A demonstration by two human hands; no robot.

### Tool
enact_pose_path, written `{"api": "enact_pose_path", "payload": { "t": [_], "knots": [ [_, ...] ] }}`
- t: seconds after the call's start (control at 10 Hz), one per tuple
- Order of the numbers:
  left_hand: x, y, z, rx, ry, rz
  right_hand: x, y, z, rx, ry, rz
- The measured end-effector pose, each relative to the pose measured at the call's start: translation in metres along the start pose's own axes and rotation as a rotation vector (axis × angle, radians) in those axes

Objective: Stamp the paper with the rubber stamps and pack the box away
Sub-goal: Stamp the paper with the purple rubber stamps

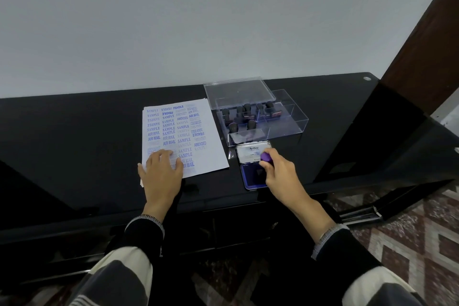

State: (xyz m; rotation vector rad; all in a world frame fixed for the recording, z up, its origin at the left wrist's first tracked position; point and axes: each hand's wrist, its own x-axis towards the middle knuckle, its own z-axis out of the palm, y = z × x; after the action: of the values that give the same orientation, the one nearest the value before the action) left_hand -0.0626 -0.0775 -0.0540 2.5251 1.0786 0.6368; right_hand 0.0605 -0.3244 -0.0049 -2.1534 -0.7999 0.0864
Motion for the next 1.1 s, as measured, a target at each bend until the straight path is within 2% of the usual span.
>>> {"api": "enact_pose_path", "payload": {
  "t": [0.1,0.2,0.5,0.6,0.8,1.1],
  "knots": [
    [0.000,0.000,0.000,-0.007,0.003,0.001,-0.020,0.000,0.005,0.053,0.080,-0.017],
    [0.000,0.000,0.000,-0.001,-0.001,0.003,-0.025,0.002,0.008,0.053,0.093,-0.014],
    [0.000,-0.001,0.001,-0.004,0.001,0.004,0.014,0.003,-0.003,-0.018,-0.056,0.044],
    [0.000,-0.001,0.001,-0.005,0.001,0.004,0.015,0.003,-0.003,-0.015,-0.055,0.050],
    [0.001,-0.001,0.002,0.001,0.003,0.009,-0.017,0.005,0.005,0.063,0.096,-0.024],
    [0.001,-0.003,0.002,-0.005,-0.006,0.005,-0.008,0.001,0.001,0.007,0.061,-0.031]
  ]
}}
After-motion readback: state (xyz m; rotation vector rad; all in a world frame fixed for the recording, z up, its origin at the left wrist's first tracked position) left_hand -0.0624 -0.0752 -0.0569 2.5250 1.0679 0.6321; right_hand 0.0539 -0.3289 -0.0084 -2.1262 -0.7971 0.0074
